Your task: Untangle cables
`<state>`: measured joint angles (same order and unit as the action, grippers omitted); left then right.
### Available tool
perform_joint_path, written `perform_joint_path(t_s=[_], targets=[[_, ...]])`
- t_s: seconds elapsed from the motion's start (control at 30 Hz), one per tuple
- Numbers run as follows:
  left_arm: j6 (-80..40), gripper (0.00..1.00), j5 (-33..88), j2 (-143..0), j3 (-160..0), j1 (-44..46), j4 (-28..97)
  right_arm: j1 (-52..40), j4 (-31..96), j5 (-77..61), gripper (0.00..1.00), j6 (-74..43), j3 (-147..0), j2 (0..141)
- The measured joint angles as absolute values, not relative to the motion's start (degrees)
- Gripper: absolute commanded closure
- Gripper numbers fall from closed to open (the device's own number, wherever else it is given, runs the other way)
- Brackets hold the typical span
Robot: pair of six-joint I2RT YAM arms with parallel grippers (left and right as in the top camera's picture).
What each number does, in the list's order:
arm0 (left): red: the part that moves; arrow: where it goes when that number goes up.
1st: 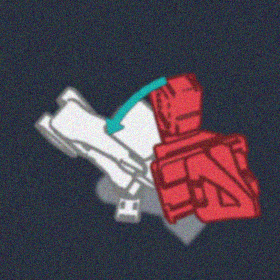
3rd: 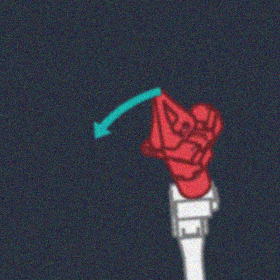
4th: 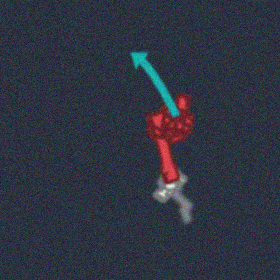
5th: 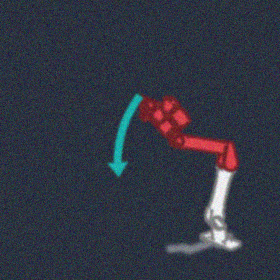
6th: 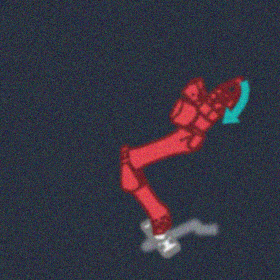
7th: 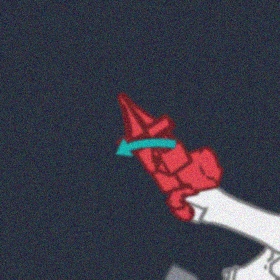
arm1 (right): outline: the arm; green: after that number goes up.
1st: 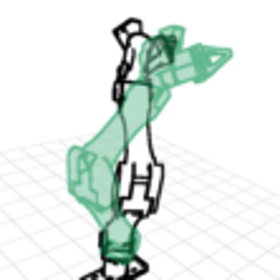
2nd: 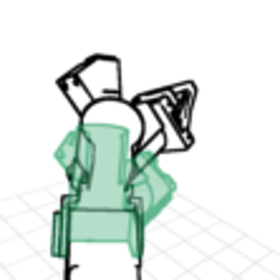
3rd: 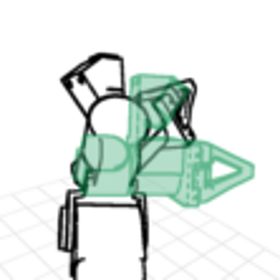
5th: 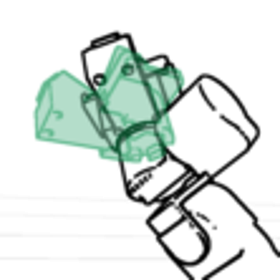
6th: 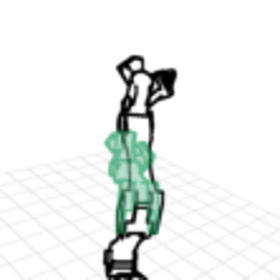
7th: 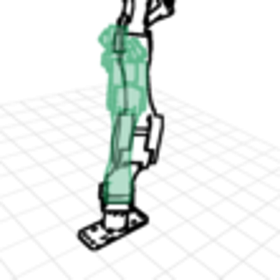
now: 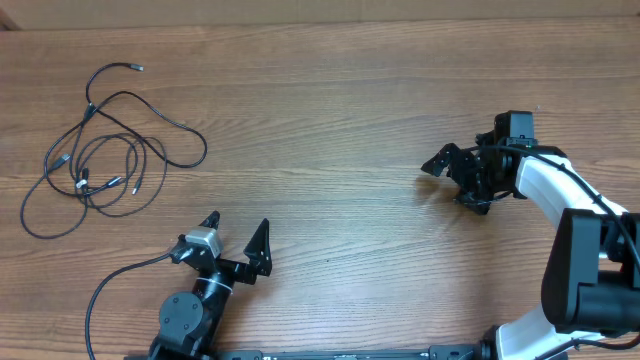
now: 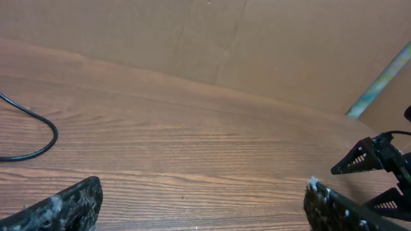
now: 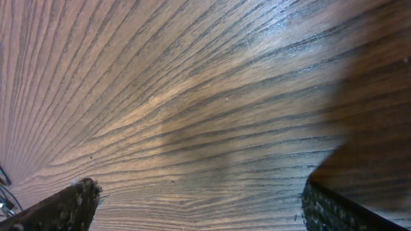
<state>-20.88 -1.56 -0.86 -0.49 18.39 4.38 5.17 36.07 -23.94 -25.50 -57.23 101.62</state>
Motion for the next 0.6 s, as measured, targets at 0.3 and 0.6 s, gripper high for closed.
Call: perform_joint_path(t_s=[0.3,0.6], targets=[[-20.8,0.01,-1.8,-0.9,-0.5,18.4,4.4,5.2,36.1,-23.9,0.00,-25.5,-57.2,101.6],[-13.7,0.01,-2.4,-0.9,-0.5,18.4,4.3,5.2,36.1,-23.9,0.00,-25.5,-57.2,101.6]])
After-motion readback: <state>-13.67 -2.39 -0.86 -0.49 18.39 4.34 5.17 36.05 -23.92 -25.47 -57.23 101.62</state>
